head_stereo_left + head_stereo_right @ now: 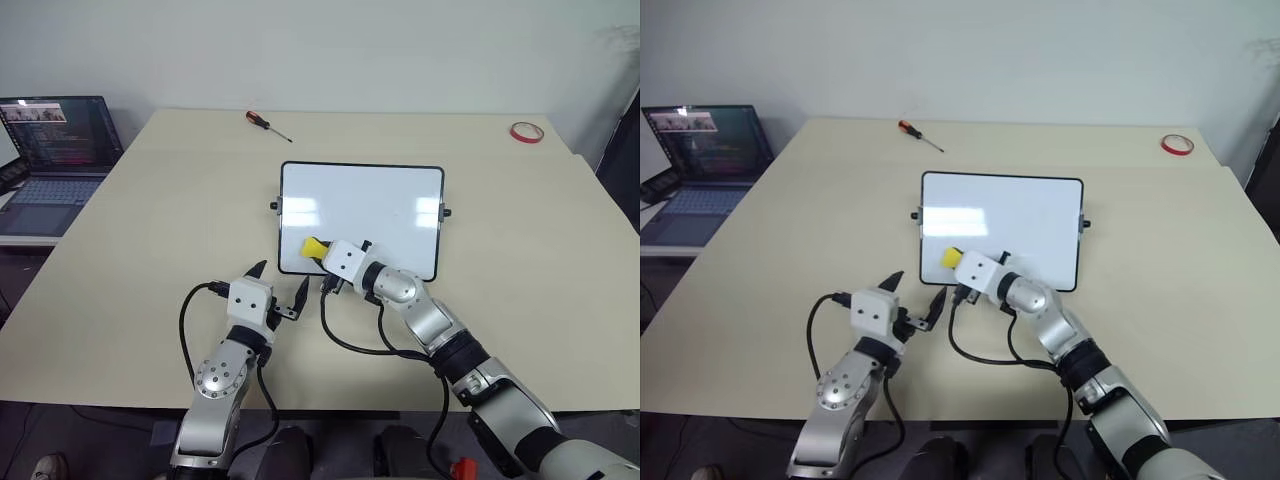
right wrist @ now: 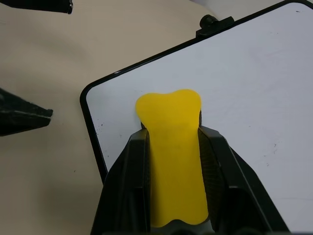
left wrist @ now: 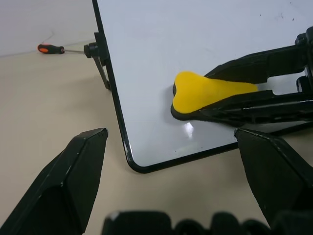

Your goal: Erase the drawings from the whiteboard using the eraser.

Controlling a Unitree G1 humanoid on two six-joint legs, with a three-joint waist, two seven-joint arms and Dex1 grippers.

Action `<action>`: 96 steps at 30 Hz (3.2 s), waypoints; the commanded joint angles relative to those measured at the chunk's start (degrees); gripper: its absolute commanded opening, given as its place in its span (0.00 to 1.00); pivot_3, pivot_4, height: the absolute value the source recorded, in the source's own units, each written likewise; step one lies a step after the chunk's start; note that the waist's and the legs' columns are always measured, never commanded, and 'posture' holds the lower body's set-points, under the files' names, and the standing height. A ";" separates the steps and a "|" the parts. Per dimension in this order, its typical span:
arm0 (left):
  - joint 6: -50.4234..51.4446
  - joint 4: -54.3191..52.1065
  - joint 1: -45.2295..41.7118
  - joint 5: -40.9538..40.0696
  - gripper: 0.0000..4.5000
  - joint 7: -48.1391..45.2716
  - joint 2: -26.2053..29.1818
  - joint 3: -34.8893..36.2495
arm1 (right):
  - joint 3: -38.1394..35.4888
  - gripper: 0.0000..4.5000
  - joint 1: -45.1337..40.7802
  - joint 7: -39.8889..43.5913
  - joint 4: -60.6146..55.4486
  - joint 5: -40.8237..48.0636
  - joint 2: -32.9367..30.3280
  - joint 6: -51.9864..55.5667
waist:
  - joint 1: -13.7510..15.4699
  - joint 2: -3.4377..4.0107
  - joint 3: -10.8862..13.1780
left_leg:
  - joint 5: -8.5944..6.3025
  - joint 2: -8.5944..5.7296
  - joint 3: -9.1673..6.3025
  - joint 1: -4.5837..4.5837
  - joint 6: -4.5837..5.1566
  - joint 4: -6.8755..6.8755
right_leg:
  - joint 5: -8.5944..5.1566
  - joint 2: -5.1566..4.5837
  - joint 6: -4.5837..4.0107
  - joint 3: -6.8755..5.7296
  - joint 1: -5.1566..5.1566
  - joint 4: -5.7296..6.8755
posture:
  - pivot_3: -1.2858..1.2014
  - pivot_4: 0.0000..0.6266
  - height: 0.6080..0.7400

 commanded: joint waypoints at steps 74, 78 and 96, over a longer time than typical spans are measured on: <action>-1.81 17.98 -23.42 -11.42 1.00 -35.59 6.56 -8.94 | -38.65 0.24 42.37 -2.54 -70.15 9.56 -14.40 49.90 | 0.01 -0.06 0.19 | 0.10 -0.08 -0.03 -0.65 -0.02 -0.11 | -0.03 0.06 0.05 -0.19 -0.44 -0.17 | 0.52 0.24 1.00; -4.81 24.28 -29.13 -11.28 1.00 -44.32 7.55 -10.93 | -40.13 0.24 43.37 -4.12 -69.79 10.13 -13.97 52.96 | -0.25 -0.05 0.19 | 0.10 -0.12 0.04 -0.64 -0.01 -0.11 | -0.03 0.20 0.06 -0.12 -0.46 -0.15 | 0.52 0.24 1.00; -9.87 30.53 -33.86 -9.65 1.00 -54.09 6.15 -14.24 | -41.08 0.24 33.70 -6.16 -57.07 19.69 -10.52 56.22 | -0.17 -0.05 0.19 | 0.11 -0.09 0.06 -0.78 0.02 -0.07 | -0.03 0.28 0.06 -0.04 -0.63 -0.09 | 0.52 0.24 1.00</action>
